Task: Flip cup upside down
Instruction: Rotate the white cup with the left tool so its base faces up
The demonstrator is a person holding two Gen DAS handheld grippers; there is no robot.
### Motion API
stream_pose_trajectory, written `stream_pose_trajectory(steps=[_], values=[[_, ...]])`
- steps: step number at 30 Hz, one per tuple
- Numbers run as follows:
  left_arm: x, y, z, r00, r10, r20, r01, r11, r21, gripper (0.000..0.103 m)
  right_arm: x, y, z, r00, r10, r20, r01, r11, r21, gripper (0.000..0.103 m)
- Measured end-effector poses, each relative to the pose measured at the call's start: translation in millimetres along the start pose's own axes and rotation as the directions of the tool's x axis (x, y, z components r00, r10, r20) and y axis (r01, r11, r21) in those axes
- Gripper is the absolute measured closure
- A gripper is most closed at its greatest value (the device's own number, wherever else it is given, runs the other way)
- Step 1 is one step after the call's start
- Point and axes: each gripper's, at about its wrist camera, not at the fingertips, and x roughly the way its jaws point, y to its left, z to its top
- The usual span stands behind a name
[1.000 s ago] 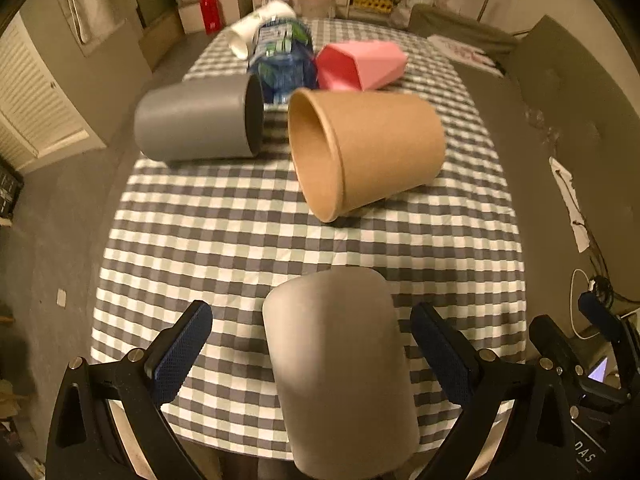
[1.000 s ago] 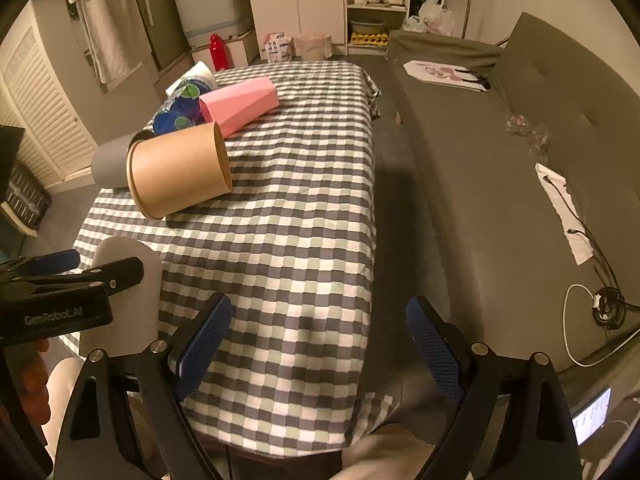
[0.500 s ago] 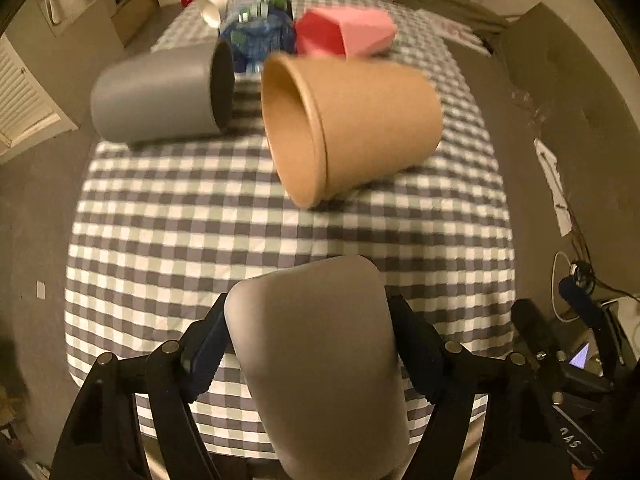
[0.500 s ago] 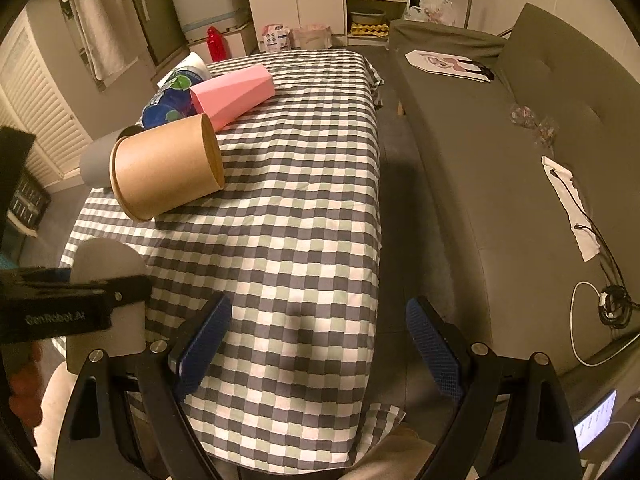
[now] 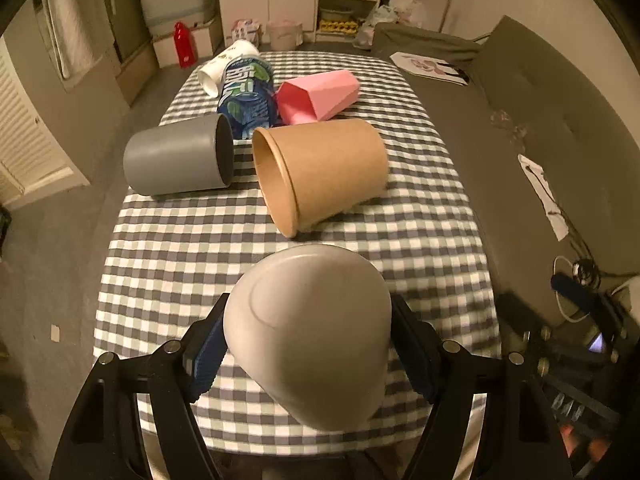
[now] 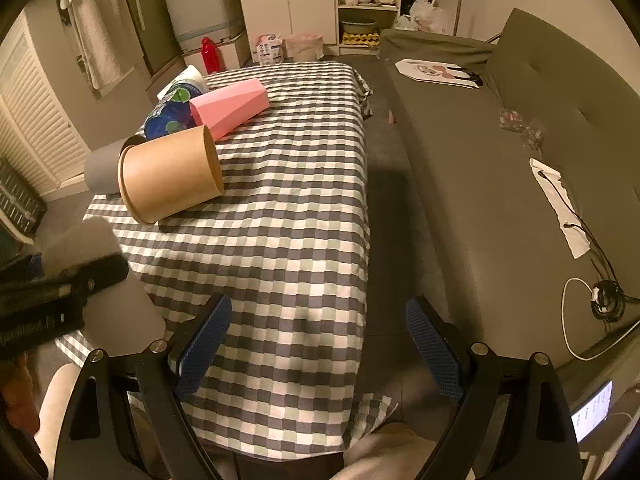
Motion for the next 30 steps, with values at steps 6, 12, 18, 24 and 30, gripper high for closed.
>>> stream_pose_trajectory(steps=[6, 12, 18, 24, 30], values=[[-3.5, -10.6, -36.8, 0.999, -0.048, -0.007, 0.048, 0.998, 0.031, 0.026, -10.3, -9.9, -0.2, 1.000, -0.016, 0.021, 0.016, 0.999, 0.028, 0.014], [16.8, -14.1, -59.8, 0.998, -0.042, -0.055, 0.045, 0.998, 0.041, 0.026, -15.9, -14.4, -4.0, 0.999, -0.020, 0.027, 0.019, 0.999, 0.044, 0.014], [15.3, -11.0, -60.4, 0.999, -0.049, 0.015, 0.048, 0.998, 0.051, 0.031, -19.7, -13.8, -10.0, 0.999, -0.024, 0.026, 0.023, 0.999, 0.041, 0.014], [15.9, -6.4, -33.3, 0.992, -0.034, 0.125, 0.028, 0.998, 0.049, 0.031, -21.4, -13.2, -10.7, 0.999, -0.026, 0.027, 0.025, 0.999, 0.044, 0.014], [26.0, -4.7, -16.9, 0.986, -0.020, 0.167, 0.011, 0.999, 0.053, 0.032, -18.8, -10.4, -11.3, 1.000, -0.027, 0.015, 0.026, 0.999, 0.039, 0.014]])
